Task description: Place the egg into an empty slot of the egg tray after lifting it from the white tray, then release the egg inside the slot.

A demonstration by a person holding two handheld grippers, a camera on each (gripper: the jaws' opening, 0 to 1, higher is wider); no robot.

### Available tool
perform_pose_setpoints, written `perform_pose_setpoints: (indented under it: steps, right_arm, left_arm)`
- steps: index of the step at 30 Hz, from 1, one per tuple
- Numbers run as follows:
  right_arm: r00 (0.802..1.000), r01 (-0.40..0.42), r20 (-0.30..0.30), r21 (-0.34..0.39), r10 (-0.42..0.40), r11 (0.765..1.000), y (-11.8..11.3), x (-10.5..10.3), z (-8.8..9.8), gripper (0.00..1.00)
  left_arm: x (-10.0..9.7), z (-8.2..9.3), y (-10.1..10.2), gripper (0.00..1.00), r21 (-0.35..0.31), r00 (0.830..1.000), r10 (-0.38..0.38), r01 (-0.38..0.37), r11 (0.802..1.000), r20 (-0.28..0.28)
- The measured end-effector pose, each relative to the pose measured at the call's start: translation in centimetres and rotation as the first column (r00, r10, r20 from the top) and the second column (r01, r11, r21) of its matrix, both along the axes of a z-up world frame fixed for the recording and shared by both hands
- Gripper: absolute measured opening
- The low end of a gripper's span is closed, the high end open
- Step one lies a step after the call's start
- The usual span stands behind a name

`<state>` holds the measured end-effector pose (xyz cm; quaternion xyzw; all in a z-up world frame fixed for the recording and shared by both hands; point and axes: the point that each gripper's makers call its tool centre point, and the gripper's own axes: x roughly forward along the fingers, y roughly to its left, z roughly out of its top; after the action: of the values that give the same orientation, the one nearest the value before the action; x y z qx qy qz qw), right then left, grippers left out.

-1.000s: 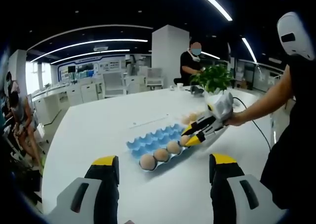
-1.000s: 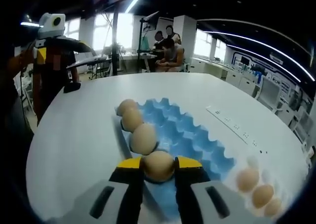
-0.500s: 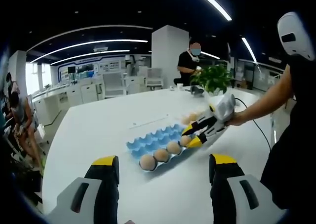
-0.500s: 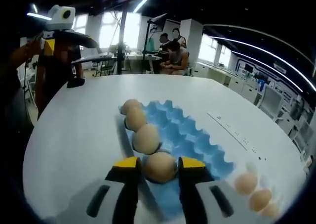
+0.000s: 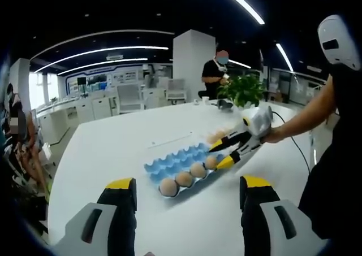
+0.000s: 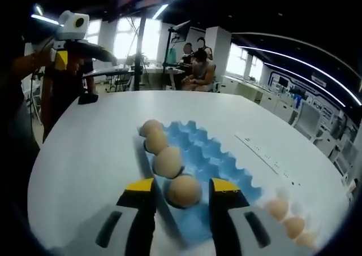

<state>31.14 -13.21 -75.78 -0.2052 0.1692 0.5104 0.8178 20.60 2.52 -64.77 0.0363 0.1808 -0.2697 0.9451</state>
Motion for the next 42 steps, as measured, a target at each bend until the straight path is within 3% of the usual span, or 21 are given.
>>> perform_pose_setpoints:
  steps: [13, 42]
  right_arm:
    - [0.999, 0.050, 0.005, 0.012, -0.050, 0.999, -2.6, 0.3, 0.7, 0.37]
    - [0.985, 0.171, 0.018, -0.035, -0.170, 0.985, -9.7, 0.4, 0.3, 0.36]
  left_arm:
    - [0.2, -0.1, -0.3, 0.75, 0.005, 1.000, -0.011, 0.011, 1.000, -0.001]
    - [0.7, 0.1, -1.0, 0.75, 0.001, 1.000, -0.026, 0.026, 1.000, 0.004]
